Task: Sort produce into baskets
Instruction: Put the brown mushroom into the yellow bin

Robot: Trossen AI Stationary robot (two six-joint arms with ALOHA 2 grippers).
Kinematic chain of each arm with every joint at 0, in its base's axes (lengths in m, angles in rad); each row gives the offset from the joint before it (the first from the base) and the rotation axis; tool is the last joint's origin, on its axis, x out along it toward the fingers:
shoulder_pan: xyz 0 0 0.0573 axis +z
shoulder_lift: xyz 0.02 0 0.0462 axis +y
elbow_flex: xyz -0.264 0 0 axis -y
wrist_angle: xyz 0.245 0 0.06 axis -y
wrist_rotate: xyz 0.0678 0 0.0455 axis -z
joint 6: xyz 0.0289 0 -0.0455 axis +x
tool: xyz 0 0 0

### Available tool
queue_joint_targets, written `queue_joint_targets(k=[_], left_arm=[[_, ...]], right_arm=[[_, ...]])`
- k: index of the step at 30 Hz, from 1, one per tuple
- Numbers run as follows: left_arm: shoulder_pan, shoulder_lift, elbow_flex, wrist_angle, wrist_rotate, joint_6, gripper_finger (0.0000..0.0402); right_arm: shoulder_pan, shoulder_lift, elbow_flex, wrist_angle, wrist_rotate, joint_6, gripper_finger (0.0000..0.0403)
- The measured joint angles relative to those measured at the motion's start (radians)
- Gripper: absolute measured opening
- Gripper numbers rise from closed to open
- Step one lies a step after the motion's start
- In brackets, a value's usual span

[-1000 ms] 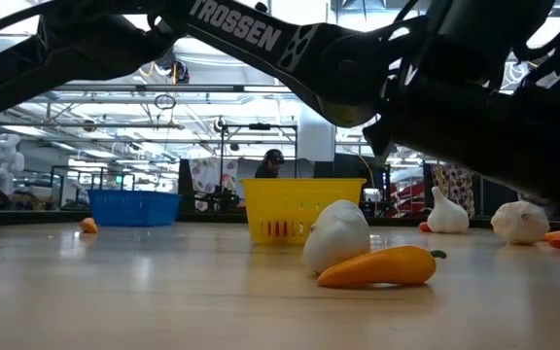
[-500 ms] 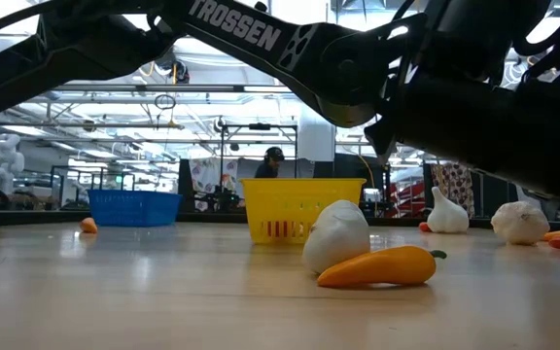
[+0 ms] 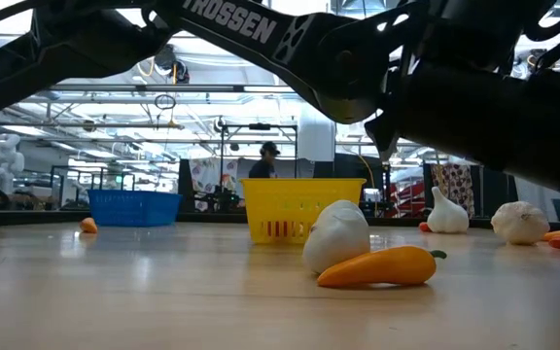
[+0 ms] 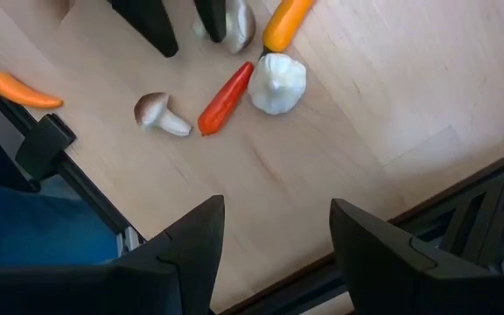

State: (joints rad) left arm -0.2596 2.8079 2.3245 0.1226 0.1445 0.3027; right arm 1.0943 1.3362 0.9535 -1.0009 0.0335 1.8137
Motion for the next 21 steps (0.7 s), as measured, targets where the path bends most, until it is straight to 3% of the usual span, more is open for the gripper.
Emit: queue_joint_targets(k=[21], left_arm=[[0.002,0.015,0.000,0.005,-0.034,0.052,0.0147]], right_arm=[[0.000,0.000,0.000,-0.005,0.024,-0.003,0.0199]])
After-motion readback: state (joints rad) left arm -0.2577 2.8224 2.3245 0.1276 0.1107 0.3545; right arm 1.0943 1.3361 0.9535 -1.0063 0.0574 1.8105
